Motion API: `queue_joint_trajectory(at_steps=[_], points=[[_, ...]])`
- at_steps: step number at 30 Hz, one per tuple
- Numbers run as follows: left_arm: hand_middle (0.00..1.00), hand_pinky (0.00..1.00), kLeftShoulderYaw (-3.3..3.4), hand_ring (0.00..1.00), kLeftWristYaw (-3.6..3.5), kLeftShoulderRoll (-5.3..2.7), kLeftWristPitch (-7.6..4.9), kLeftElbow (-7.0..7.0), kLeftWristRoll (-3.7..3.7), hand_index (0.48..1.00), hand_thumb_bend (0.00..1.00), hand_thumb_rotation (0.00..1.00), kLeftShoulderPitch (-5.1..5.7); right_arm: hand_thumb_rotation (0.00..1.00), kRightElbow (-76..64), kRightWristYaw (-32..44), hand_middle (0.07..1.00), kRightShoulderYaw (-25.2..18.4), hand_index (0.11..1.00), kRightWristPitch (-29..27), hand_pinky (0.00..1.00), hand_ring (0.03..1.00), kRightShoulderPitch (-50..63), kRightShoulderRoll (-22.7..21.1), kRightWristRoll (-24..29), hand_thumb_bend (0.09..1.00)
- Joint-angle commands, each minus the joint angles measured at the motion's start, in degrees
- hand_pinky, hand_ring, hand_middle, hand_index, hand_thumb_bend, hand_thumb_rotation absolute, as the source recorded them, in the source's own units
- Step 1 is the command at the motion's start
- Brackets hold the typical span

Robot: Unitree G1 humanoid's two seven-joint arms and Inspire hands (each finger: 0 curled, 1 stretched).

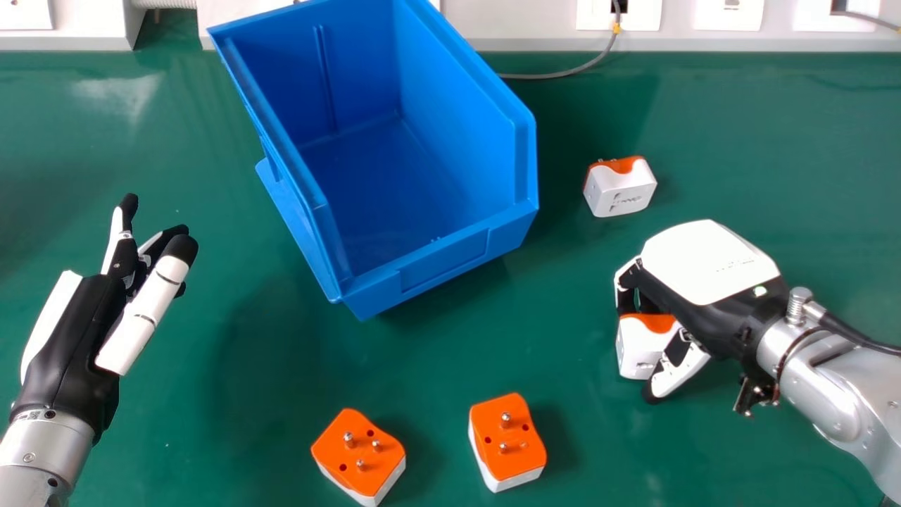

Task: Pick all objects and put in blue box

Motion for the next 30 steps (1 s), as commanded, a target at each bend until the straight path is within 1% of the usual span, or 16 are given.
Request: queue_joint_trajectory(at_steps=[1,3,6,8,11,14,19,23,27,30], points=[[0.93,0.86,0.5,0.92,0.16,0.91,-0.2,-1.55,-0.17,0.949,0.64,0.87,-0.17,0.15,1.1,-0.2,0.245,-0.1,0.476,2.4,0.12,0.162,-0.9,-0.2,-1.3,0.492],[0.93,0.86,0.45,0.92,0.19,1.0,-0.22,-1.45,-0.03,0.949,0.64,0.87,-0.24,0.15,1.2,-0.2,0.243,-0.1,0.476,2.4,0.11,0.161,-0.9,-0.2,-1.2,0.492],[0.93,0.86,0.44,0.92,0.14,1.02,-0.07,-1.24,-0.13,0.949,0.63,0.86,-0.37,0.15,0.4,0.0,0.288,-0.6,0.477,2.8,0.15,0.194,-0.7,-0.4,-0.9,0.49],[0.93,0.86,0.41,0.92,0.2,0.97,0.03,-1.17,-0.11,0.948,0.62,0.86,-0.43,0.15,-0.1,0.0,0.288,-1.0,0.476,3.0,0.15,0.196,-0.7,-0.5,-0.5,0.49],[0.93,0.86,0.4,0.92,0.2,0.91,0.09,-1.09,-0.15,0.948,0.62,0.86,-0.48,0.15,-1.6,0.4,0.263,-1.7,0.474,3.4,0.13,0.178,-0.3,-0.7,0.1,0.49],[0.93,0.86,0.34,0.92,0.28,0.77,0.27,-1.48,-0.17,0.948,0.62,0.86,-0.46,0.15,-6.3,1.4,0.257,-3.6,0.472,4.7,0.13,0.174,1.5,-1.1,1.3,0.489],[0.93,0.86,0.34,0.91,0.31,0.71,0.11,-1.28,-0.2,0.947,0.62,0.86,-0.56,0.16,-16.2,3.1,0.252,-7.2,0.471,7.4,0.13,0.176,5.6,-1.4,2.6,0.487],[0.93,0.85,0.22,0.91,0.39,0.71,0.07,-1.13,-0.08,0.946,0.62,0.86,-0.91,0.16,-25.2,4.8,0.238,-10.3,0.47,9.5,0.13,0.167,9.3,-0.9,3.3,0.486],[0.93,0.85,0.07,0.91,0.56,0.64,-0.02,-0.74,0.12,0.947,0.62,0.86,-1.35,0.16,-32.2,5.7,0.261,-12.4,0.47,10.3,0.14,0.187,11.3,0.3,4.4,0.486],[0.93,0.85,-0.07,0.91,0.64,0.64,-0.11,-0.27,0.23,0.947,0.62,0.86,-1.84,0.15,-37.0,6.0,0.234,-13.4,0.469,10.2,0.12,0.162,12.0,1.6,5.2,0.486]])
